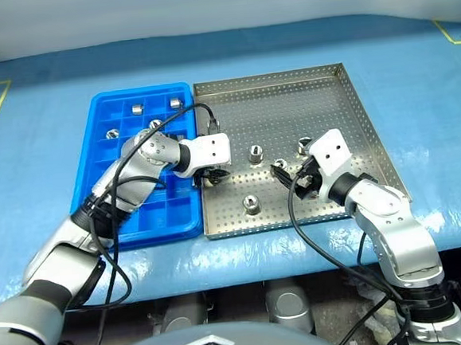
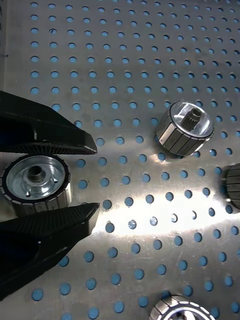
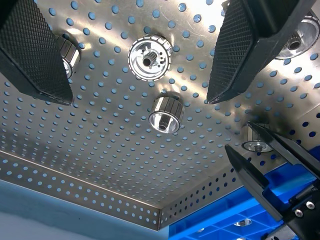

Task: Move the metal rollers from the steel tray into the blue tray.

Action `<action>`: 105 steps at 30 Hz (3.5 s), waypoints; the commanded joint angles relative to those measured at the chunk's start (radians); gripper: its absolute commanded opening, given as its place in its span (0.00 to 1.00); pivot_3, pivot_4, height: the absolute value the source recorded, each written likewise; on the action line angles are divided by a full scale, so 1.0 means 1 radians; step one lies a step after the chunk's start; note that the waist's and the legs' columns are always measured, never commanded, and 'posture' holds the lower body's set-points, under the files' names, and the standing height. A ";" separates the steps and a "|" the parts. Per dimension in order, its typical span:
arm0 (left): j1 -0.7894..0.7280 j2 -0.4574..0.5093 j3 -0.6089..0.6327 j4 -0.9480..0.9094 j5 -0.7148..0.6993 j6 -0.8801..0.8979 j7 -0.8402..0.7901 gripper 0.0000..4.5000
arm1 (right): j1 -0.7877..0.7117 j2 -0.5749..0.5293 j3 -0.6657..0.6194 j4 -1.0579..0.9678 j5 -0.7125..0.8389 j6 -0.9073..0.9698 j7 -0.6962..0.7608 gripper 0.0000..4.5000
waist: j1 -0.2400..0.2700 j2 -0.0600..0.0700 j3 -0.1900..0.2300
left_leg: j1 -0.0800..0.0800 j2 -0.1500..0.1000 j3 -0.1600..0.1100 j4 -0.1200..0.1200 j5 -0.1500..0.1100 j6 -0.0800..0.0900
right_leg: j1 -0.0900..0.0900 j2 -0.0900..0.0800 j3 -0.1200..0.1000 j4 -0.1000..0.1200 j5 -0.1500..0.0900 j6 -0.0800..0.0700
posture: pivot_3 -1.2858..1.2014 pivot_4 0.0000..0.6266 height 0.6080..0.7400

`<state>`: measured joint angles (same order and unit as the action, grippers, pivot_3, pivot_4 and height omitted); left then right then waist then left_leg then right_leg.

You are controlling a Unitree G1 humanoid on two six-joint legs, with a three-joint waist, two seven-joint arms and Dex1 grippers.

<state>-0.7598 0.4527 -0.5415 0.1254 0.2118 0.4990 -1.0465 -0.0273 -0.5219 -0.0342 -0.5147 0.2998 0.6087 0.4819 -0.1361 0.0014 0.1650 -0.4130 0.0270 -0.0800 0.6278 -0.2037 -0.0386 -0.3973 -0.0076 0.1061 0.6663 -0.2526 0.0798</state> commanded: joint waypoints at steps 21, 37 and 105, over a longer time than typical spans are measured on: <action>-0.170 0.057 -0.150 0.172 0.161 -0.271 -0.190 0.86 | -0.028 0.038 0.033 0.000 -0.025 -0.066 0.002 1.00 | -0.030 0.000 0.000 | 0.000 0.000 0.001 0.000 0.000 0.000 | 0.000 0.000 0.001 0.000 0.000 0.000 | 0.43 0.24 1.00; -0.202 0.006 -0.160 0.293 0.227 -0.357 -0.251 0.37 | -0.016 0.044 0.023 -0.023 -0.028 -0.060 -0.021 1.00 | -0.067 0.000 0.000 | 0.000 0.000 0.002 0.000 0.000 0.001 | 0.000 0.000 0.002 0.000 0.000 0.000 | 0.42 0.24 1.00; 0.388 0.244 0.533 -0.555 -0.399 0.376 0.245 0.31 | -0.801 0.318 0.325 1.173 -0.210 -0.240 0.387 1.00 | 0.054 -0.003 0.002 | 0.005 0.002 -0.001 0.000 0.000 0.000 | -0.001 0.002 0.000 0.010 0.001 -0.006 | 0.53 0.24 1.00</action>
<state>-0.3637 0.6913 -0.0165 -0.3978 -0.1724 0.8847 -0.8083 -0.8023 -0.2114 0.3244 0.6600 0.0902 0.3920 0.8888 -0.0818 -0.0012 0.1667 -0.4084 0.0286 -0.0808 0.6277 -0.2033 -0.0389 -0.3986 -0.0054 0.1058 0.6767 -0.2519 0.0737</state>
